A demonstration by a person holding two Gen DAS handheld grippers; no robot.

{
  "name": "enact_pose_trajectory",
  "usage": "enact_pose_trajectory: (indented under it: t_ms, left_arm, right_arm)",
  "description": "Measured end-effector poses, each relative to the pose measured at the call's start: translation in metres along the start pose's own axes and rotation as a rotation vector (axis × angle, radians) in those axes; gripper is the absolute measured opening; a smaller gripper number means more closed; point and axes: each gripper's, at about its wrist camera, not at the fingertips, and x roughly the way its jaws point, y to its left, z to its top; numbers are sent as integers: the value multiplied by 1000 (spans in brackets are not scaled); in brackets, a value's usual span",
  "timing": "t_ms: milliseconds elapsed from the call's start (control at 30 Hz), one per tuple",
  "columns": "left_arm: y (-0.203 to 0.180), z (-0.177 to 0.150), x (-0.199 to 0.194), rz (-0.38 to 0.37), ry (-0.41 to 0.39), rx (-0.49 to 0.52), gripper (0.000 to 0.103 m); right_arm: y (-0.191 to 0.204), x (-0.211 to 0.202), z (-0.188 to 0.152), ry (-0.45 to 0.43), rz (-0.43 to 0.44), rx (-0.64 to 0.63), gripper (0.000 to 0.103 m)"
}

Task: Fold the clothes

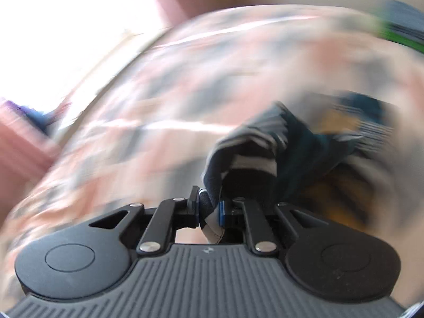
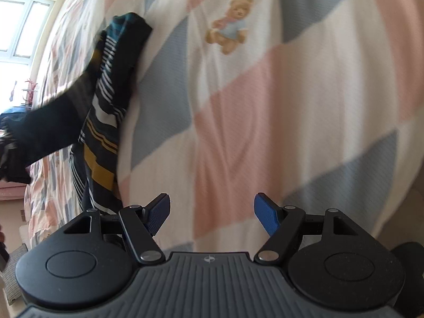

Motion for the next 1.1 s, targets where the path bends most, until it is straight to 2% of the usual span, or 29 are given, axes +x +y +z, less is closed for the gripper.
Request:
enact_pose_trajectory:
  t_ms: [67,100,133,167,200,233,267,300,333,367,433,467,533,633,667,700,733,767,800,833,867,900,967,1000,1100]
  left_arm:
    - [50,5,29,156,78,-34,16]
    - [71,7,46,238,133,-33,28]
    - [81,7,68,329,226,6,33]
    - [85,9,84,397,302,27,25]
    - [84,14,89,378,315,19,23]
    - [76,23,88,279,292,7,26]
    - [62,35,85,162,258,3,33]
    - [42,49,82,49,218,19,44]
    - [16,64,81,-71,174,56,51]
    - [-11,79,80,-193,132,101,64]
    - [-79,108,82,-409,66,247,67]
    - [-112,118,84,-479,36,341,67]
    - [-173,131,88,-580,-32,535,70]
    - [-223,142,114,-642,-101,781,75]
    - [-232,144,125,-662,-105,843,78]
    - [-240,145,137,-697,-87,904,85]
    - [-245,142,149,-737,-47,959,88]
    - [-251,140,162,-771,7,1001,87]
    - [-256,135,173,-797,55,1037,80]
    - [-259,128,182,-803,90,1062,68]
    - [-261,120,189,-795,114,1087,22]
    - [-260,112,191,-762,107,1101,2]
    - [-246,98,180,-727,45,1076,2]
    - [-231,93,168,-712,10,1020,2]
    - [-159,72,123,-647,-65,764,2]
  right_arm:
    - [9,9,11,5,23,-32,74]
    - [13,13,15,9,37,-45,76]
    - [16,18,19,14,49,-54,76]
    - [19,22,23,20,60,-61,76]
    - [21,26,27,26,70,-68,76]
    - [23,30,30,31,74,-72,76]
    - [23,35,34,36,74,-71,77]
    - [22,38,37,42,73,-67,77]
    - [20,41,41,48,74,-60,77]
    - [17,44,45,52,75,-51,77]
    - [12,48,54,56,75,-39,77]
    - [10,48,59,53,73,-36,77]
    - [5,49,69,43,79,-28,77]
    - [-3,47,82,28,108,-1,78]
    - [-5,48,85,25,118,9,78]
    - [-7,49,89,22,129,18,79]
    - [-9,50,91,19,137,28,79]
    - [-10,51,92,16,144,36,79]
    - [-11,50,93,13,150,41,80]
    - [-7,51,95,10,153,43,81]
    - [-4,53,98,8,153,39,81]
    - [-1,53,99,7,152,33,81]
    - [5,53,103,3,147,-7,81]
    - [11,52,105,-5,146,-50,81]
    - [37,46,113,-46,122,-258,77]
